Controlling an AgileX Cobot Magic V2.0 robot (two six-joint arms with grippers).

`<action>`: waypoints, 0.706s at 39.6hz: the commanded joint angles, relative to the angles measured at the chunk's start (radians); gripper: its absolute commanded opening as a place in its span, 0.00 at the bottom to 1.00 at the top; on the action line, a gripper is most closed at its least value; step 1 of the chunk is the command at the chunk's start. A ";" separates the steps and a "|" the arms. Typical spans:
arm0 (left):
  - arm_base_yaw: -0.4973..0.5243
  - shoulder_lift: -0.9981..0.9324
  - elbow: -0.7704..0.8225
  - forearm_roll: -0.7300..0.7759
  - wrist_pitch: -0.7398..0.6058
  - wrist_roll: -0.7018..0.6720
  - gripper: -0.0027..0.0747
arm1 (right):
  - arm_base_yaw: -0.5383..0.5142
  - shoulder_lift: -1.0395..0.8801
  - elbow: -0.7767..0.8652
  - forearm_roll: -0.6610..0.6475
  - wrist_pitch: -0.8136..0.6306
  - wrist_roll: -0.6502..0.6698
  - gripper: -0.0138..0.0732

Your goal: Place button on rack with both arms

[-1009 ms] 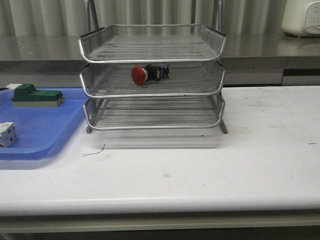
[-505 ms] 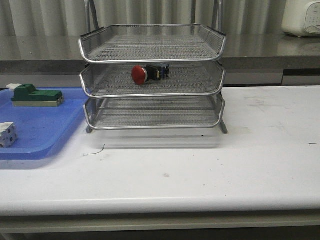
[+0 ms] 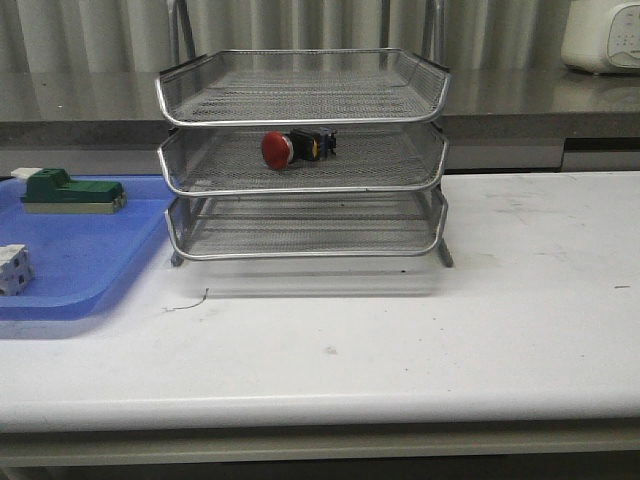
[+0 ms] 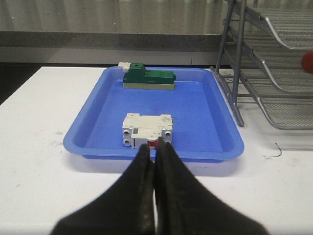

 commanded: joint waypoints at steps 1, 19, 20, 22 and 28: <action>0.001 -0.023 0.009 0.000 -0.084 -0.010 0.01 | -0.049 -0.054 0.032 0.008 -0.112 -0.011 0.09; 0.001 -0.021 0.009 0.000 -0.084 -0.010 0.01 | -0.071 -0.049 0.100 0.009 -0.163 -0.011 0.09; 0.001 -0.021 0.009 0.000 -0.084 -0.010 0.01 | -0.071 -0.049 0.100 0.009 -0.163 -0.011 0.09; 0.001 -0.021 0.009 0.000 -0.084 -0.010 0.01 | -0.071 -0.049 0.100 0.009 -0.163 -0.011 0.09; 0.001 -0.021 0.009 0.000 -0.084 -0.010 0.01 | -0.071 -0.049 0.100 0.009 -0.163 -0.011 0.09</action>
